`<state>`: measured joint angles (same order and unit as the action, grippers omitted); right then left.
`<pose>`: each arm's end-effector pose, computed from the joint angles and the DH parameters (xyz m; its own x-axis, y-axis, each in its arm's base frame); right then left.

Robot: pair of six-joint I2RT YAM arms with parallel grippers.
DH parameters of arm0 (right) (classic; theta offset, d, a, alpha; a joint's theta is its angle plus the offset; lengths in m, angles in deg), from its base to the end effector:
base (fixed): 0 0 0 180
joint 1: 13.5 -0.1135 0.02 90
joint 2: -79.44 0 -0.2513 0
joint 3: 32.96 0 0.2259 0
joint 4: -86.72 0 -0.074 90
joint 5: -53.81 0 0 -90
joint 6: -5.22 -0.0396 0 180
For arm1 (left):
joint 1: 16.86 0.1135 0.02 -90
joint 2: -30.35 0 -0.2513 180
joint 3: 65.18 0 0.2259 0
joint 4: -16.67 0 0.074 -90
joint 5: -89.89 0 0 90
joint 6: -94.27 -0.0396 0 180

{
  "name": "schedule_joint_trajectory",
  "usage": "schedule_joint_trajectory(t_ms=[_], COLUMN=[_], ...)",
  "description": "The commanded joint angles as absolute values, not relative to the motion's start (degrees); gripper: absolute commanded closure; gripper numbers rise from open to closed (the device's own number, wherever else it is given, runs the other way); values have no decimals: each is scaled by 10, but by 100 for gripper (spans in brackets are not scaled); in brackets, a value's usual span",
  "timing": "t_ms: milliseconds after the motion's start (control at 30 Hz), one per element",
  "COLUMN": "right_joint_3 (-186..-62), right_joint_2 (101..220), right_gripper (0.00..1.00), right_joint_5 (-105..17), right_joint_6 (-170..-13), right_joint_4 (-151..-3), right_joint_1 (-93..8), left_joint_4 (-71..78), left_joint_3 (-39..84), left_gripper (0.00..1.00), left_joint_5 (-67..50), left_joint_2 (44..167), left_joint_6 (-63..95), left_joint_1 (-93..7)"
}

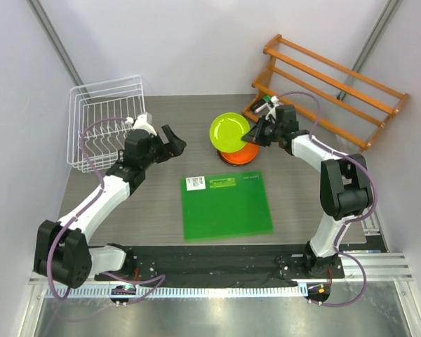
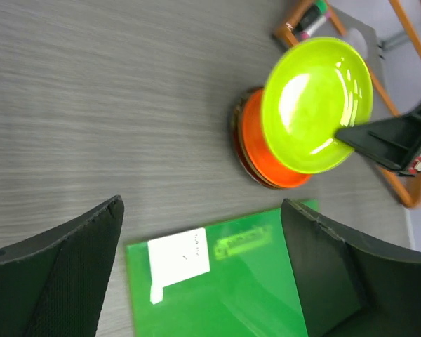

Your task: Unload the plates from the dish rack

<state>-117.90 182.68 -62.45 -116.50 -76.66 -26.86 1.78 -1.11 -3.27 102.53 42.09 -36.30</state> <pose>0.3674 0.1053 0.2245 -0.7683 0.3022 -0.5643 -0.1837 0.7404 0.6465 0.2551 -0.0923 0.2765 -0.5242 -0.4643 -0.7139 0.0744 0.8102 -0.5815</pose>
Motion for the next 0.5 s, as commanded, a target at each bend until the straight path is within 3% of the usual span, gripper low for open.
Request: schedule_joint_trajectory(t_ms=[0, 167, 467], right_joint_3=[-1225, -1259, -1263], right_joint_2=[1836, 1882, 1897], right_gripper=[99, 99, 98], right_joint_5=[-562, -546, -505], right_joint_6=[-1121, -1110, -1094], right_joint_4=[-708, -685, -665], right_joint_1=[-257, -255, -253], left_joint_4=[-8, -37, -45], left_joint_3=[-13, -16, -20], left_gripper=[1, 1, 1], left_joint_5=[66, 141, 156], left_joint_2=[989, 1001, 995], left_joint_6=[349, 315, 305], left_joint_1=[-363, -363, -363])
